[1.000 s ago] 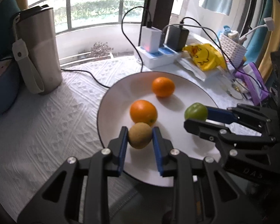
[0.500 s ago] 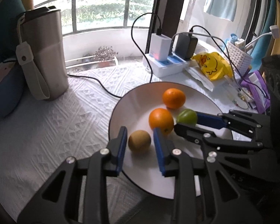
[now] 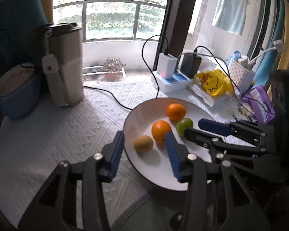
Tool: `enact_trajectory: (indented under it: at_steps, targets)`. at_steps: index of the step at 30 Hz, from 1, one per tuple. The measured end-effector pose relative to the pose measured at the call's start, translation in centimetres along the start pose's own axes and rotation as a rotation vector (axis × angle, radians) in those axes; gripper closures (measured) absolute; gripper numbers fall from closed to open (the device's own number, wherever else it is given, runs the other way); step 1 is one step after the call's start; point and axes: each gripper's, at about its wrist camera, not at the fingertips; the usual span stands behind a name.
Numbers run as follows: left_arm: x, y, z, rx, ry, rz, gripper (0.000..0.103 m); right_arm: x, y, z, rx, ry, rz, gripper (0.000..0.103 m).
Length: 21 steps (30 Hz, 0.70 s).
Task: Organize fruits
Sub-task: 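Move both open tools back over the remaining fruits on the tray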
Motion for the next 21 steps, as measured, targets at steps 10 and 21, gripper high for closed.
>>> enact_trajectory:
  at_steps: [10,21]
  targets:
    - [-1.4,1.2,3.9,-0.051,-0.021,0.001,0.057,0.5,0.6,4.2,-0.044,-0.002,0.006,0.068]
    - [-3.2,3.5,8.7,-0.126,-0.025,0.003,0.056,1.8,2.8,8.9,-0.081,-0.004,0.014,0.068]
Point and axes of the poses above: each gripper's, at about its wrist camera, not at the fingertips, and z roughly against the way its jaws point, x to its left, y to its underside, and after that the axes turned 12 degrees about y, right-handed
